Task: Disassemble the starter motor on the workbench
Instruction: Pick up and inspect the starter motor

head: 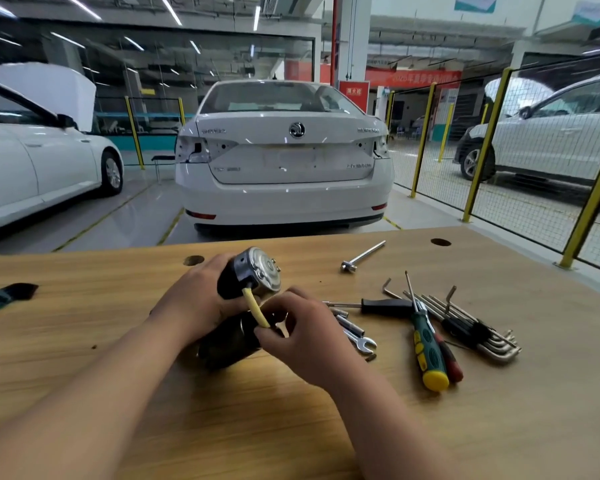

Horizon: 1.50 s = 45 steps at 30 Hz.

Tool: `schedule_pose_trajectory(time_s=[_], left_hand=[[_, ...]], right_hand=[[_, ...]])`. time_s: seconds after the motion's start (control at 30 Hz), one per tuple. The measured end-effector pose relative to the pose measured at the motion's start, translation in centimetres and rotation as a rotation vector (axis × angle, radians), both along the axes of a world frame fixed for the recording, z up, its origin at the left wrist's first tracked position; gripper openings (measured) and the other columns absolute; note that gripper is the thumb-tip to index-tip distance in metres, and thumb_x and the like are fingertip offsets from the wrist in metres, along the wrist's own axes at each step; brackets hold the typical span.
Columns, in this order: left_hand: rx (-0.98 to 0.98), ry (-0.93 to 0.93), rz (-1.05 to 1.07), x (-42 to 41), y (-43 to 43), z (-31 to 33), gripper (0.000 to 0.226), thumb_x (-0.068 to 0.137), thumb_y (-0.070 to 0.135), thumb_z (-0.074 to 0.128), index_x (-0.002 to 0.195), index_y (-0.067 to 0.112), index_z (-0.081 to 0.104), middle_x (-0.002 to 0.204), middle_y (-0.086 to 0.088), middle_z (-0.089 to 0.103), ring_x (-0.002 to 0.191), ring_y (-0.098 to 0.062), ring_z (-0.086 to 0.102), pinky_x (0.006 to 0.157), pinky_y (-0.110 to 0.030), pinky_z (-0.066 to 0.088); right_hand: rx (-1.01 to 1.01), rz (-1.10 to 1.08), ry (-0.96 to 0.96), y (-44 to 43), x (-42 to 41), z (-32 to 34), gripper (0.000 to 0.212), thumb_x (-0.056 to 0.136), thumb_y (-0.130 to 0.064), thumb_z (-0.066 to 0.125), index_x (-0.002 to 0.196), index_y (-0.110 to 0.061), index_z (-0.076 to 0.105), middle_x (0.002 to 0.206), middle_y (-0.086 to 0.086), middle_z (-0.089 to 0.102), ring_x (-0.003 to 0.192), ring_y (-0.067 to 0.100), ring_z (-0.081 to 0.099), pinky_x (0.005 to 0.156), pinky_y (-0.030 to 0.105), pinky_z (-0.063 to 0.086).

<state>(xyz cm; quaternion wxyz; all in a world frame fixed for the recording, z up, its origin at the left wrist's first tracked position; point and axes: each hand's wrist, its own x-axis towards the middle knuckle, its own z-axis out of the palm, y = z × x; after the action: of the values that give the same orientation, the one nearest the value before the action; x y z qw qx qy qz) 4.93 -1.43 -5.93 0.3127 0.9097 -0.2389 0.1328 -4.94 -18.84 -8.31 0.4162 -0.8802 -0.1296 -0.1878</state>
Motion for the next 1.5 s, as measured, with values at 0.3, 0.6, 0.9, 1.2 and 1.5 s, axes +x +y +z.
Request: schedule_pose_trajectory(time_s=[0.3,0.6,0.9,1.2,1.5], left_hand=[[0.031,0.038,0.006,-0.3,-0.2,0.1,0.081,0.052,0.069,0.062,0.126,0.04,0.046,0.117,0.01,0.055,0.103,-0.014,0.051,0.083,-0.033,0.042],[0.253,0.06,0.146,-0.6,-1.8,1.6,0.073,0.061,0.071,0.067,0.124,0.045,0.04,0.1,0.019,0.046,0.087,-0.012,0.047,0.072,-0.031,0.038],[-0.005,0.015,0.323,-1.9,-0.6,0.9,0.058,0.072,0.052,0.075,0.119,0.031,0.048,0.116,0.007,0.056,0.091,-0.019,0.053,0.069,-0.032,0.038],[-0.362,0.266,0.351,-1.0,-0.5,3.0,0.052,0.072,0.065,0.066,0.086,0.015,0.064,0.084,-0.004,0.068,0.078,-0.025,0.063,0.071,-0.037,0.05],[-0.595,0.614,0.407,-1.4,-0.4,2.2,0.073,0.081,0.073,0.047,0.105,0.005,0.062,0.087,-0.011,0.066,0.078,-0.029,0.065,0.061,-0.032,0.049]], right_hand=[[0.325,-0.049,0.002,-1.7,0.0,-0.8,0.024,0.067,-0.046,0.07,0.085,-0.032,0.063,0.07,-0.014,0.058,0.06,0.001,0.049,0.056,0.018,0.04],[0.52,-0.226,0.061,-3.3,-0.4,-1.6,0.024,0.098,-0.028,0.054,0.078,-0.027,0.068,0.056,-0.016,0.058,0.053,-0.001,0.049,0.05,0.013,0.038],[0.133,-0.106,0.314,0.4,-0.6,-1.9,0.061,0.092,-0.04,0.06,0.147,-0.036,0.033,0.115,-0.012,0.057,0.085,-0.002,0.055,0.072,0.017,0.044],[0.474,0.077,0.411,3.8,1.6,-0.9,0.04,0.079,-0.049,0.068,0.115,-0.036,0.056,0.104,-0.013,0.066,0.094,0.005,0.063,0.077,0.022,0.05],[0.148,-0.096,0.097,3.4,1.9,0.6,0.043,0.086,-0.06,0.056,0.112,-0.026,0.053,0.094,-0.007,0.063,0.085,0.014,0.061,0.073,0.037,0.052]])
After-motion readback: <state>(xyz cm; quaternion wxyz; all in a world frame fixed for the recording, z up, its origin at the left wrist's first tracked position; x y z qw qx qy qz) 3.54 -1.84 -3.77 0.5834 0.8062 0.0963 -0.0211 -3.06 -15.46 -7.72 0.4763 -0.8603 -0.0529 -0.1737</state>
